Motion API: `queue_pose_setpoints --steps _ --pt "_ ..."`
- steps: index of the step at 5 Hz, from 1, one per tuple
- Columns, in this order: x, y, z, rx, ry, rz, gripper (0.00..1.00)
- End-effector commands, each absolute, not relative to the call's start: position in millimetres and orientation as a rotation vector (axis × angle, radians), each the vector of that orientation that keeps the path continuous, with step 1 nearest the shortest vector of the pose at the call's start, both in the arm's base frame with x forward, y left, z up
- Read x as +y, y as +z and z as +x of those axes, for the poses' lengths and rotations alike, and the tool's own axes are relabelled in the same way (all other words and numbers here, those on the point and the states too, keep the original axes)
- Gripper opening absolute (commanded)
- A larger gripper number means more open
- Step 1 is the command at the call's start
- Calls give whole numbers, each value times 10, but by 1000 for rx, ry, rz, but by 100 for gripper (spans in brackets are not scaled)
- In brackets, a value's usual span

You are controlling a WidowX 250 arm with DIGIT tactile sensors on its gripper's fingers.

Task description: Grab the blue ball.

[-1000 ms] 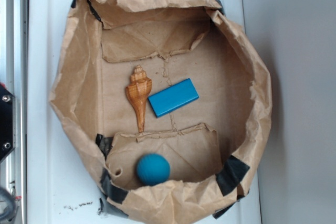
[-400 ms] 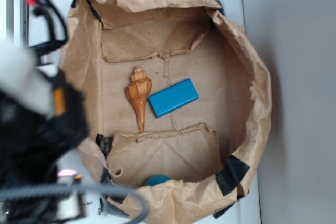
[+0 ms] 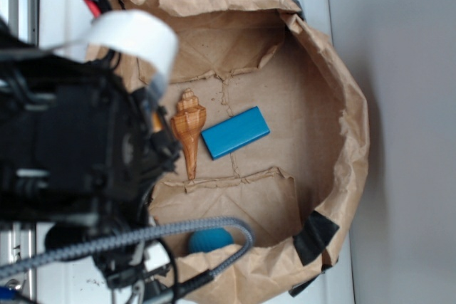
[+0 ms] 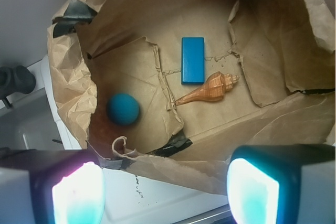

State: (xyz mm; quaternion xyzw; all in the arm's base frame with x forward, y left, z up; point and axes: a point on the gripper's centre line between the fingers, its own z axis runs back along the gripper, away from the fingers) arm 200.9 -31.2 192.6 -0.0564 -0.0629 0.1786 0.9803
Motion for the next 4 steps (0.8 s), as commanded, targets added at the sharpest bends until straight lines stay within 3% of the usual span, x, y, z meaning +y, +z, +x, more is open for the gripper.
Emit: queue_pose_setpoints --steps 1,2,3,4 --pt "-278 2048 2070 -171 358 -120 100" --pt "-232 1934 2219 -216 607 -124 100" --pt "-169 1622 2498 -155 765 -71 100" --pt "-138 1252 2652 -195 845 -54 100"
